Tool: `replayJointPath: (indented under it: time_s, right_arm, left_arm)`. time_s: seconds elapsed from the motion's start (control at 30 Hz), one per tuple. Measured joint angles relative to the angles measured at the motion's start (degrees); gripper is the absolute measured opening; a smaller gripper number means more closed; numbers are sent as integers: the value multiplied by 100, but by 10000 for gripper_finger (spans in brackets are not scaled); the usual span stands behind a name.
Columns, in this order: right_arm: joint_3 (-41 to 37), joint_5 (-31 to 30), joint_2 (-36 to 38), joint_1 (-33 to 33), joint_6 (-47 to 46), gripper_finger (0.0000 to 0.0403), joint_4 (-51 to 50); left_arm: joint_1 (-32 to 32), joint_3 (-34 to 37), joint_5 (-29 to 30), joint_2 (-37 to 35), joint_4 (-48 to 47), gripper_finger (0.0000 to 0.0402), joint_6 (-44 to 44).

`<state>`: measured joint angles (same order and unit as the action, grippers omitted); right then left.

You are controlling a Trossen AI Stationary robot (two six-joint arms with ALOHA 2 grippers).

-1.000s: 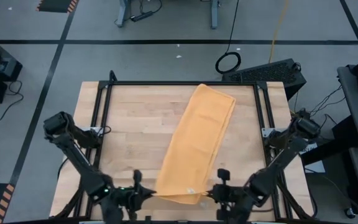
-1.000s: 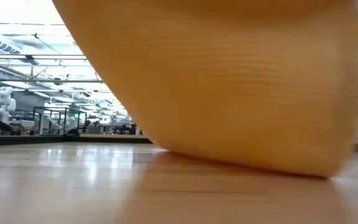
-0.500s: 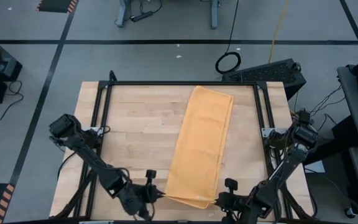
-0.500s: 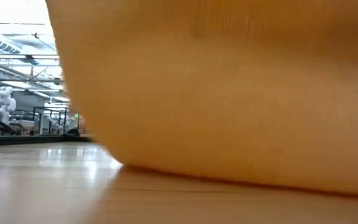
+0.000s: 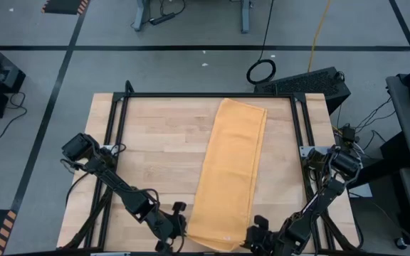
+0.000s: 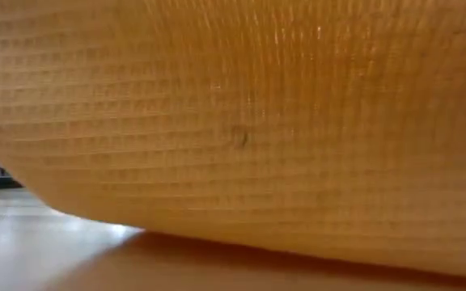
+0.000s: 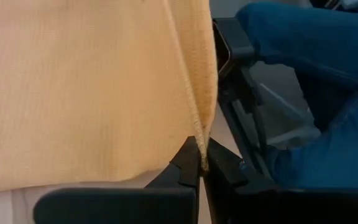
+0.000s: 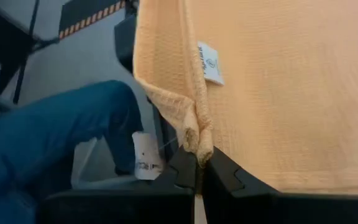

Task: Roll towel
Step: Roll the yellow towel

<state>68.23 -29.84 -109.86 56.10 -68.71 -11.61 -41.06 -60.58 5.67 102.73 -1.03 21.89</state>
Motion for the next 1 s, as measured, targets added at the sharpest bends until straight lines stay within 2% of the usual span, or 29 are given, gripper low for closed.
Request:
replayJointPath:
  time_s: [0.17, 0.3, 0.47, 0.57, 0.8, 1.0]
  right_arm:
    - [-189, -106, 2, -7, -503, 0, 4]
    - [-391, 168, 2, -14, -640, 0, 39]
    - [-512, 232, 2, -14, -467, 0, 24]
    - [-520, 143, 0, -22, -344, 3, -6]
    - [-517, 211, 2, -52, -268, 56, -309]
    - [3, 178, 87, 31, -417, 107, -1566]
  left_arm:
    - [262, 11, -49, 90, -240, 12, 150]
    - [546, 130, -372, 229, -158, 12, 233]
    - [798, 203, -874, 372, 57, 13, 291]
    - [873, 205, -924, 387, 62, 13, 301]
    - [1041, 214, -876, 386, 89, 13, 391]
    - [1067, 214, -852, 530, 644, 13, 484]
